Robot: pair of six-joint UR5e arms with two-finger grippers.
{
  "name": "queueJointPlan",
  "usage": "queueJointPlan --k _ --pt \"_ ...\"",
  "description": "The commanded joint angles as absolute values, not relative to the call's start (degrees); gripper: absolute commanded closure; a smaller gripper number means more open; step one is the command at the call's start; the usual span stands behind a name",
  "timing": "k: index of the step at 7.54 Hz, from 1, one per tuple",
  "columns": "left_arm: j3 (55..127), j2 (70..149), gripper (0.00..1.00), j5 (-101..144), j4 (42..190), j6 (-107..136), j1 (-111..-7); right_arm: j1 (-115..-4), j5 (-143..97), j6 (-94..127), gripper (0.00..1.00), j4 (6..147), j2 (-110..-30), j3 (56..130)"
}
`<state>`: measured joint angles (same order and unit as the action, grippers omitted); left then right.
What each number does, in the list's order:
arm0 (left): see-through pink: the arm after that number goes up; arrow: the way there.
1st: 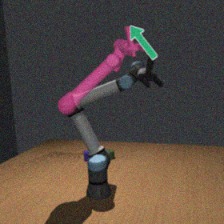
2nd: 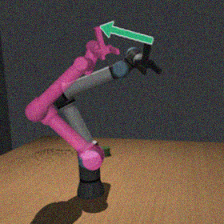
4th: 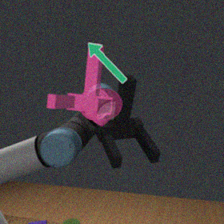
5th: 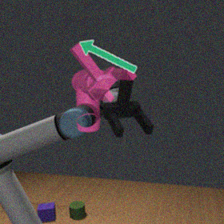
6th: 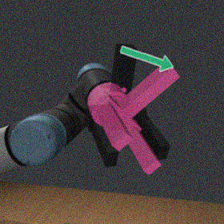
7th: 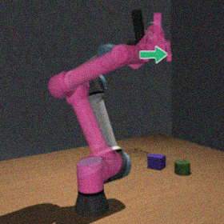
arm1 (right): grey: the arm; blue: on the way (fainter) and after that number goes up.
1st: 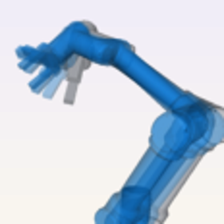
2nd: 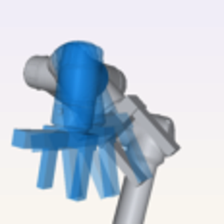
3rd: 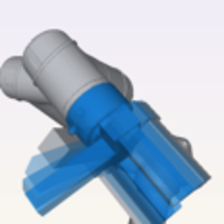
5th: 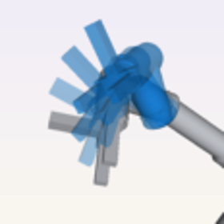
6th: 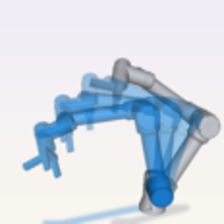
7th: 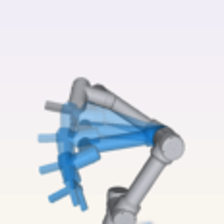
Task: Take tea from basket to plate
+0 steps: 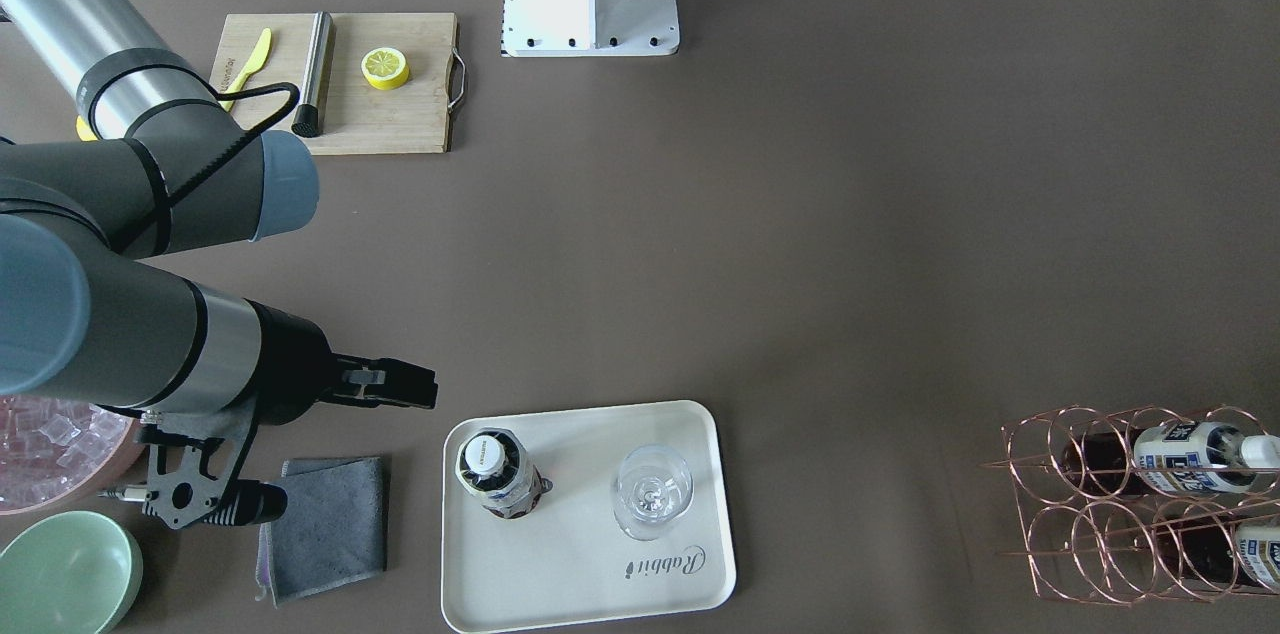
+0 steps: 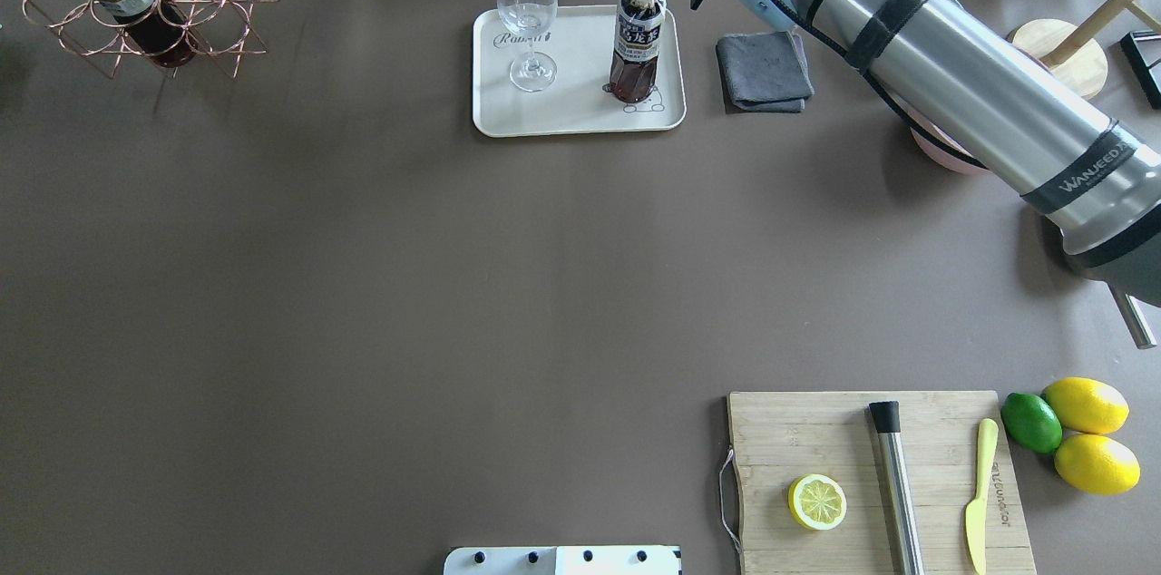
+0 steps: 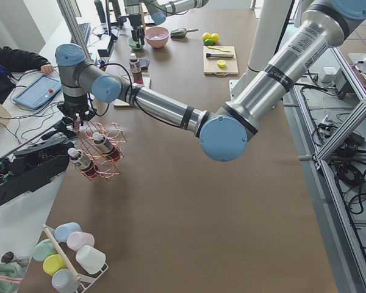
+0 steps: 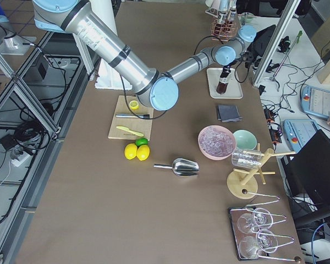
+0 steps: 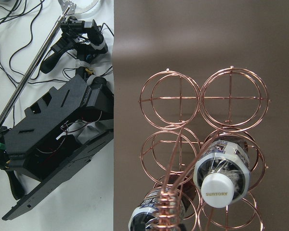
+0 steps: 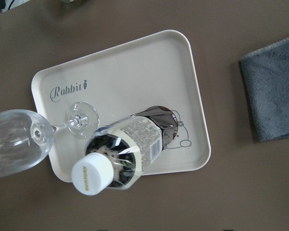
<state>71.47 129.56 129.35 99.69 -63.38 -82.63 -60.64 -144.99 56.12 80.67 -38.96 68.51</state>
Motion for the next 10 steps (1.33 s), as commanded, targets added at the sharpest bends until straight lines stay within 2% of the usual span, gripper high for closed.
queueJointPlan --k 1,4,5,7,8,9,10 --pt "69.52 129.73 1.00 128.33 100.55 -62.84 -82.62 -62.22 -143.28 41.20 0.08 87.17 -53.37 81.69" --pt "68.12 129.55 1.00 127.53 100.63 -62.84 -82.09 -60.91 -134.68 28.28 0.05 101.27 -68.42 102.32" --pt "67.77 129.55 1.00 127.44 100.63 -62.75 -82.09 -61.34 -132.30 22.30 0.04 103.51 -74.38 107.09" --pt "67.76 129.55 1.00 127.44 100.55 -62.75 -81.92 -63.71 -131.84 12.26 0.02 100.48 -86.34 110.03" --pt "67.33 129.64 0.21 127.44 100.20 -61.97 -81.91 -64.68 -131.84 10.74 0.02 96.20 -91.36 109.60" --pt "66.98 129.64 0.02 127.53 100.20 -60.14 -81.91 -66.08 -131.92 7.94 0.01 90.41 -97.76 108.82" --pt "66.62 129.64 0.02 127.53 100.20 -60.12 -81.91 -68.70 -132.01 4.43 0.01 83.22 -103.83 106.72"
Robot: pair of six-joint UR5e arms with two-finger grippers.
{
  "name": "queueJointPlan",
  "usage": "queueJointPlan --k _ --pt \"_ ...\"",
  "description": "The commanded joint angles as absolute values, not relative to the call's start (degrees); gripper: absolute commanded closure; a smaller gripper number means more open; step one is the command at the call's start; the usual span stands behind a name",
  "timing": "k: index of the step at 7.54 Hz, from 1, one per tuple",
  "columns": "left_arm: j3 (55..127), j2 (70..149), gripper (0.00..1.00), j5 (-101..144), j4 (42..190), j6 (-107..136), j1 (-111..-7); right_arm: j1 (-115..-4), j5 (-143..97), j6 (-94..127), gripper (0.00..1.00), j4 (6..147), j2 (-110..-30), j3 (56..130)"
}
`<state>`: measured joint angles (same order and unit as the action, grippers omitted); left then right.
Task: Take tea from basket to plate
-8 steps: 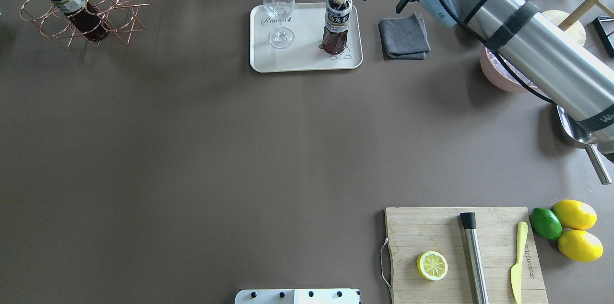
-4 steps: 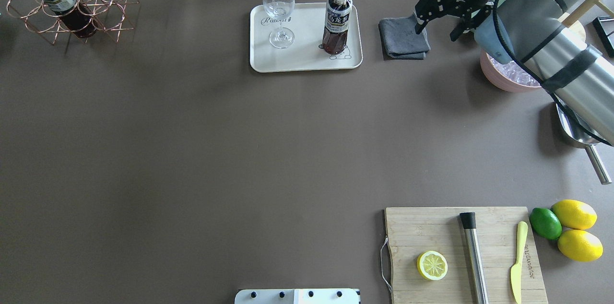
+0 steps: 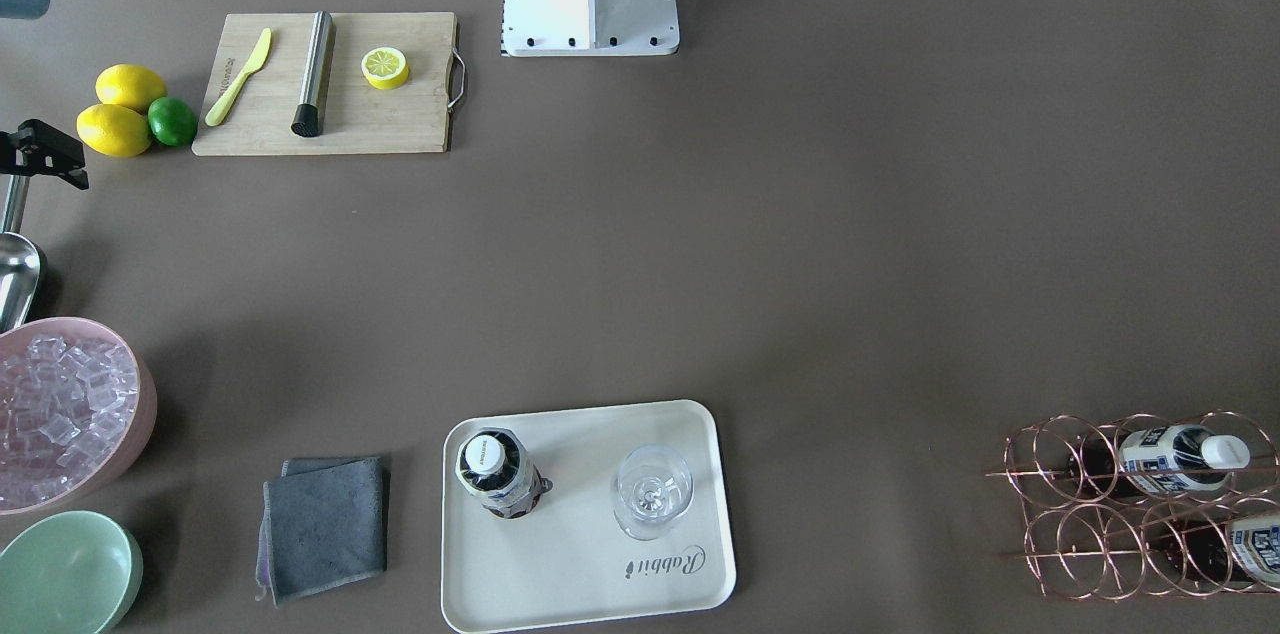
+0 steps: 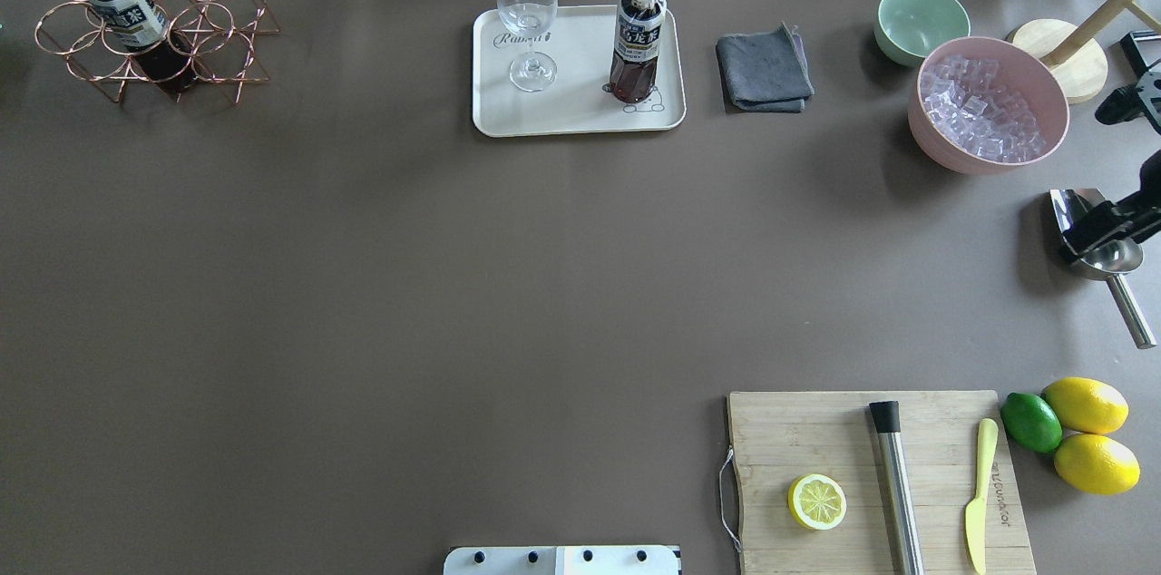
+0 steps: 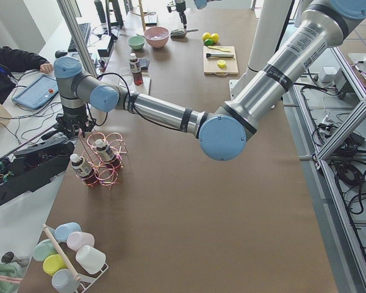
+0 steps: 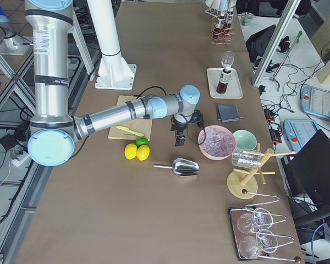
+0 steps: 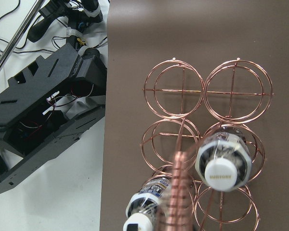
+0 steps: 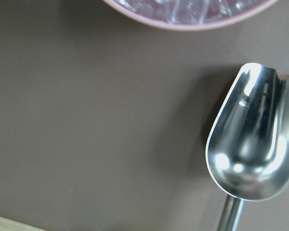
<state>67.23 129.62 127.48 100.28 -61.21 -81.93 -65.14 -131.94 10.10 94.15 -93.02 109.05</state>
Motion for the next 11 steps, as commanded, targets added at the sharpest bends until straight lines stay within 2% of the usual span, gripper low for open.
queueJointPlan --k 1,3,5,7,8,10,11 --pt "66.62 129.64 0.02 127.62 100.20 -60.12 -81.91 -71.69 -132.10 3.87 0.01 76.53 -108.32 103.65" --pt "66.88 129.81 0.02 127.97 100.11 -60.03 -81.91 -77.23 -132.19 -1.55 0.01 70.07 -111.88 97.93" --pt "68.19 129.73 0.02 128.14 100.02 -60.12 -82.09 -79.80 -132.54 -1.93 0.01 70.05 -112.41 97.56" --pt "76.51 128.59 0.02 128.32 97.32 -60.03 -85.49 -79.80 -132.54 -1.93 0.01 70.22 -112.33 97.73" --pt "83.69 125.54 0.02 130.84 95.03 -53.94 -86.82 -79.80 -132.63 -1.85 0.01 70.49 -112.24 98.00" --pt "99.77 115.53 0.02 131.66 97.89 -20.14 -86.57 -81.90 -134.72 -1.85 0.01 72.41 -111.98 98.44" --pt "101.76 114.01 0.02 132.70 100.61 -2.81 -86.49 -82.52 -135.08 -1.85 0.01 74.42 -112.06 100.96"
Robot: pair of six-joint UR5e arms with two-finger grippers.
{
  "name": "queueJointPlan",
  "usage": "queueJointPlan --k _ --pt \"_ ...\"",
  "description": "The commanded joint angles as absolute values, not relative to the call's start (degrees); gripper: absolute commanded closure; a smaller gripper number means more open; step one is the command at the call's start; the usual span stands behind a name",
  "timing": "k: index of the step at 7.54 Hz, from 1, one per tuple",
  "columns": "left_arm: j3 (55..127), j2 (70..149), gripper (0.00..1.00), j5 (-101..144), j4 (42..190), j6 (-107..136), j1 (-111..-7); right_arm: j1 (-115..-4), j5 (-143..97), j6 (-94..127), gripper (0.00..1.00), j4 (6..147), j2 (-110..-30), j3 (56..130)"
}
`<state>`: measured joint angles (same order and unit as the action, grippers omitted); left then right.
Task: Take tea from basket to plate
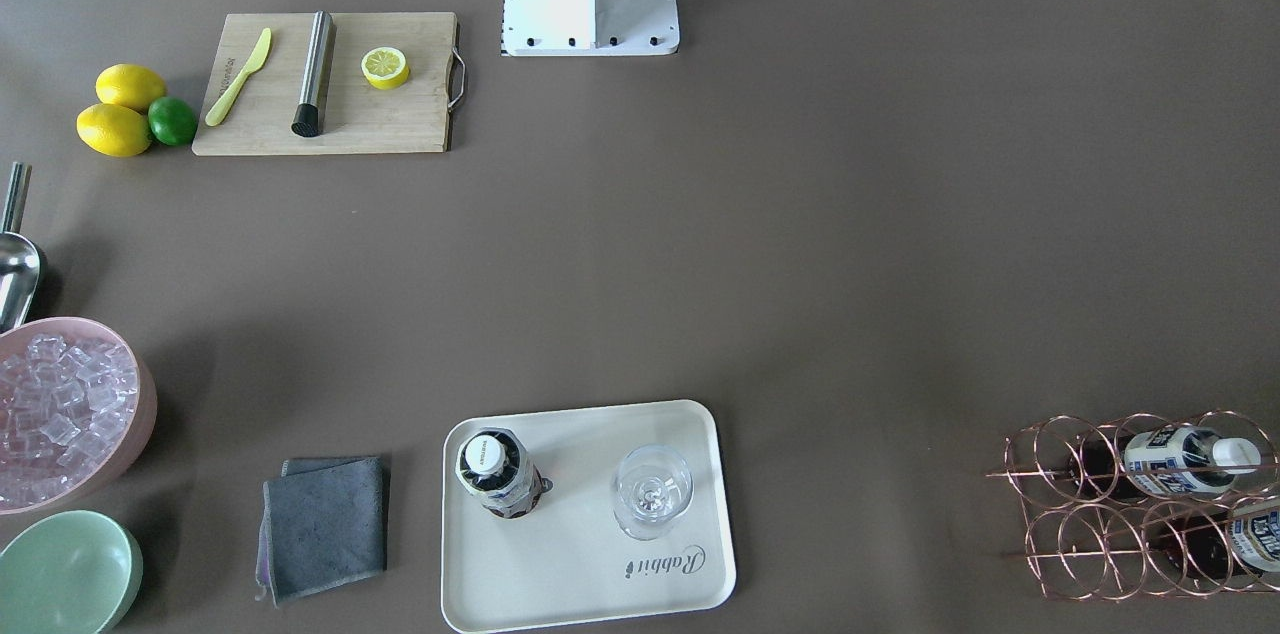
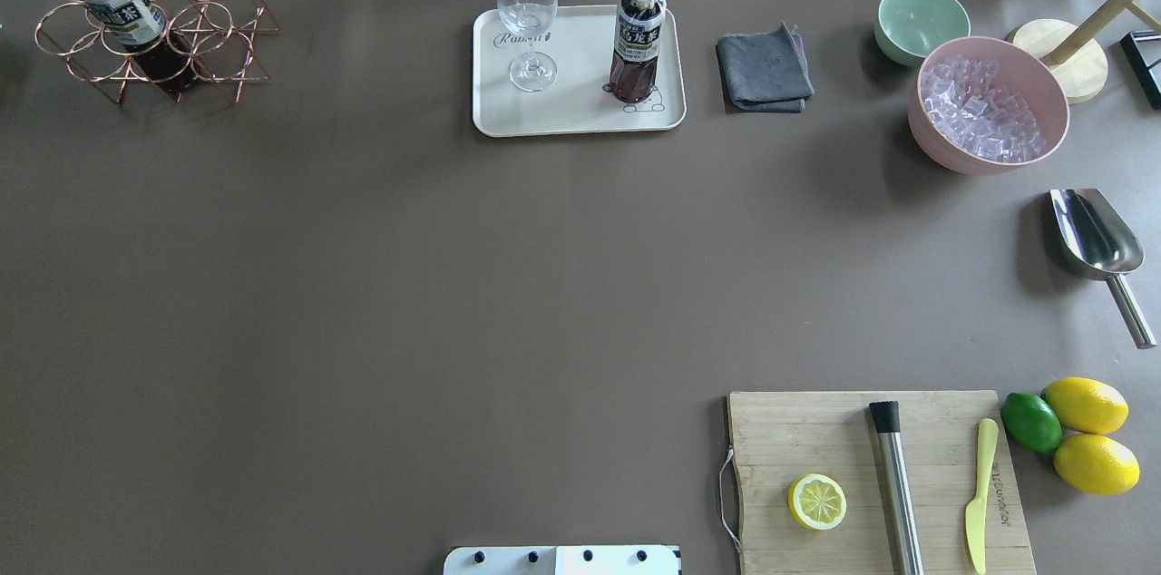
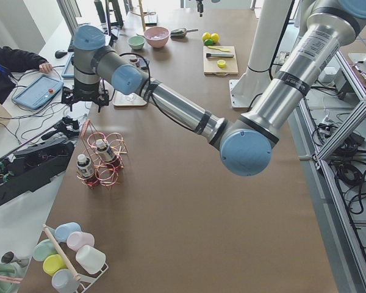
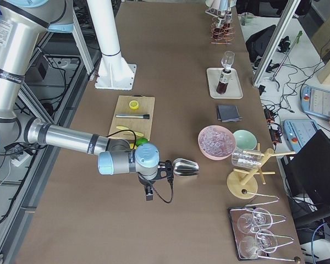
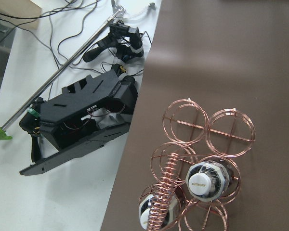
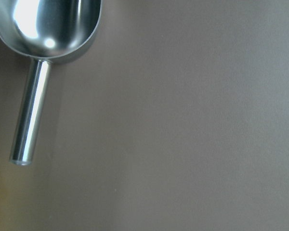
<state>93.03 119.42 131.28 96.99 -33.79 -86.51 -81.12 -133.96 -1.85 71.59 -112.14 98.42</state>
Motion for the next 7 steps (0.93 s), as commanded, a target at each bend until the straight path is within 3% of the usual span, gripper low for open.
queueJointPlan --k 1,4,7 --pt "102.04 112.43 0.02 139.94 100.81 9.02 -86.48 -82.62 -135.09 -1.93 0.01 80.19 -112.06 105.25" --pt "101.96 104.09 0.02 147.48 101.16 23.49 -86.49 -84.47 -135.09 -7.47 0.01 88.65 -111.54 109.32" --pt "95.40 96.51 0.02 146.78 101.25 25.22 -86.40 -84.11 -133.77 -7.73 0.01 92.90 -111.09 110.83"
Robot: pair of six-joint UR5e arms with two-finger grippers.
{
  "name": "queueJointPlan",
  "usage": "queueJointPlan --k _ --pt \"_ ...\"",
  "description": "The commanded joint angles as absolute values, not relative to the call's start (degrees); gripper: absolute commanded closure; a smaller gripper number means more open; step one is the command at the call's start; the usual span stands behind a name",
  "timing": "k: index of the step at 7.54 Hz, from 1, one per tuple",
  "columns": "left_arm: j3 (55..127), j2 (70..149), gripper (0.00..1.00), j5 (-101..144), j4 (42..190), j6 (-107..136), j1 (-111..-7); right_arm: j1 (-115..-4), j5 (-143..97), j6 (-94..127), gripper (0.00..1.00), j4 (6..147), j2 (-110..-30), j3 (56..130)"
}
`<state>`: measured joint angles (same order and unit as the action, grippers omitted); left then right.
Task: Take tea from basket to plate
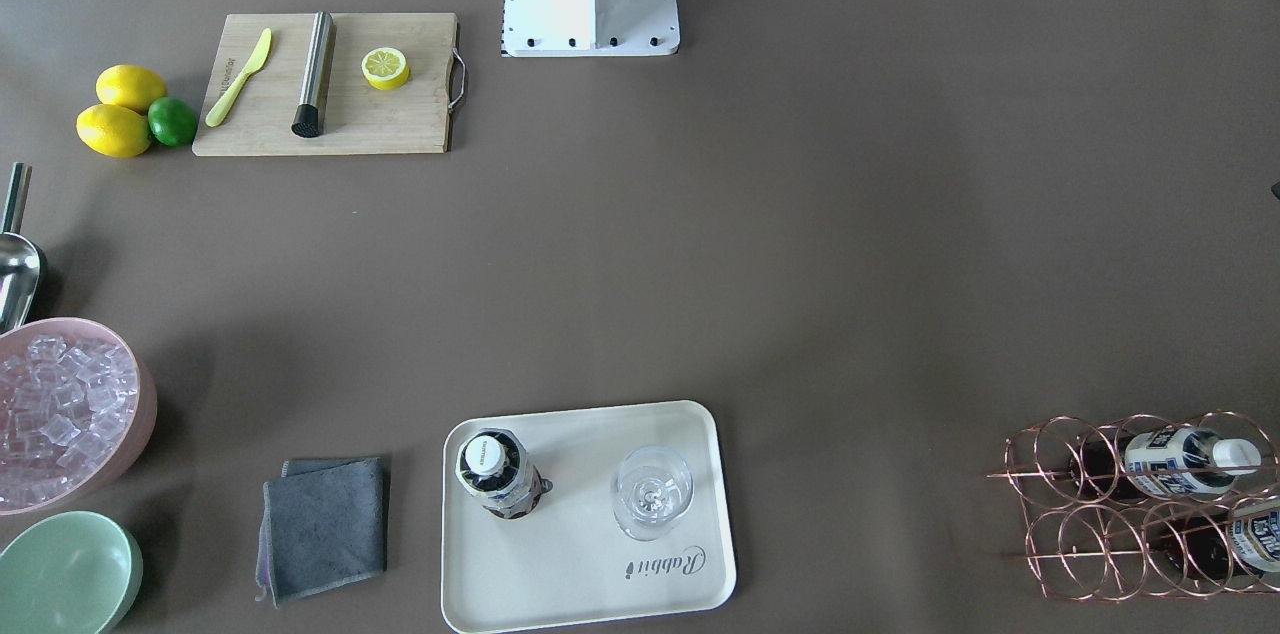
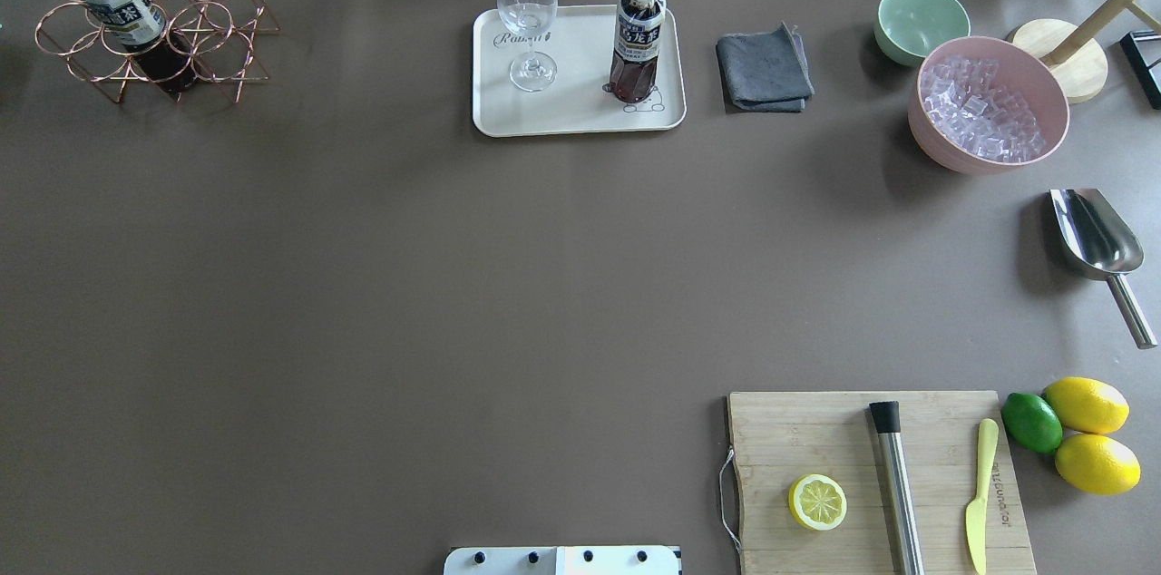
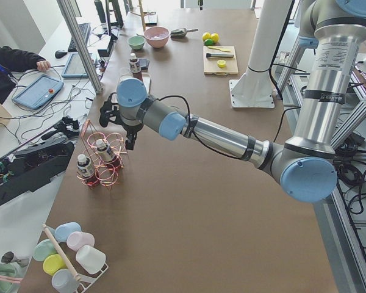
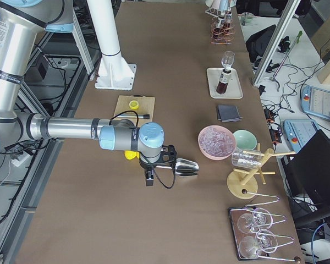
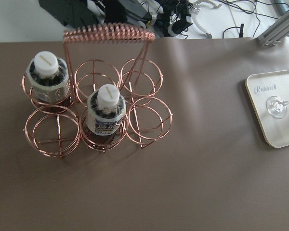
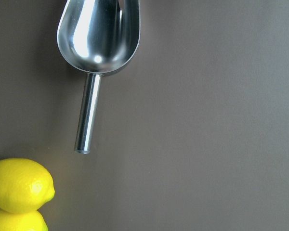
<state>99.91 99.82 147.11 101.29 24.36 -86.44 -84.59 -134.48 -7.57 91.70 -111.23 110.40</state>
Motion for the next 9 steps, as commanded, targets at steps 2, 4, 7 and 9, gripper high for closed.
queueJointPlan --k 2,4,7,9 --pt "89.23 95.97 0.02 146.69 100.90 25.14 -86.13 -83.58 -133.33 -7.73 0.01 92.90 -109.78 109.60" --pt "84.04 96.24 0.02 142.40 97.76 21.65 -81.92 -83.50 -132.02 -7.65 0.01 92.90 -108.81 108.99" --pt "90.23 99.49 0.02 132.08 74.75 5.93 -86.47 -84.82 -131.66 -7.73 0.01 92.90 -108.28 110.56" --pt "91.67 98.61 0.02 130.34 74.71 5.54 -86.83 -84.90 -132.10 -7.73 0.01 92.90 -109.42 111.45"
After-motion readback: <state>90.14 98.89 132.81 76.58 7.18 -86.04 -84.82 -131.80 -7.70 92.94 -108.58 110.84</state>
